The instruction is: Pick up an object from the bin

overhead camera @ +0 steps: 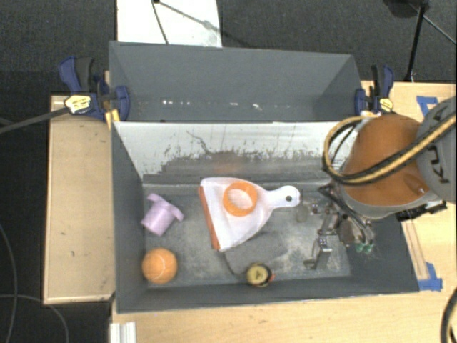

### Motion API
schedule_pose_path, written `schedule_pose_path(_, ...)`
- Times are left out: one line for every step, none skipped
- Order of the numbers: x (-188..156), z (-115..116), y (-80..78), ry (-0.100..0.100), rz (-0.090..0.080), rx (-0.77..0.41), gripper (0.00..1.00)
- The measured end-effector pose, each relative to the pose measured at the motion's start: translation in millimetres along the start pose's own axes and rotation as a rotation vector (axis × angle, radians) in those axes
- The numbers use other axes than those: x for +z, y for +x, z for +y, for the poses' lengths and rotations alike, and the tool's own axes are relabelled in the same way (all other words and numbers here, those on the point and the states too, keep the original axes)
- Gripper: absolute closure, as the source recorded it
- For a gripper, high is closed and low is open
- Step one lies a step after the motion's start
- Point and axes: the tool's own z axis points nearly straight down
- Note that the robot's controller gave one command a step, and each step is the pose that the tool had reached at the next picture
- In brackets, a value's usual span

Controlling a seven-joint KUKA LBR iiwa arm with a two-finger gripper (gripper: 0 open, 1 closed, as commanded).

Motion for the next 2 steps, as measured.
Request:
schedule_pose_path(-4.4, 0.1, -1.6, 0.001, -0.008, -0.002, 0.00)
schedule_pose_path(57.6, 19.3, -70.3, 0.000, -0.018, -0.004, 0.00)
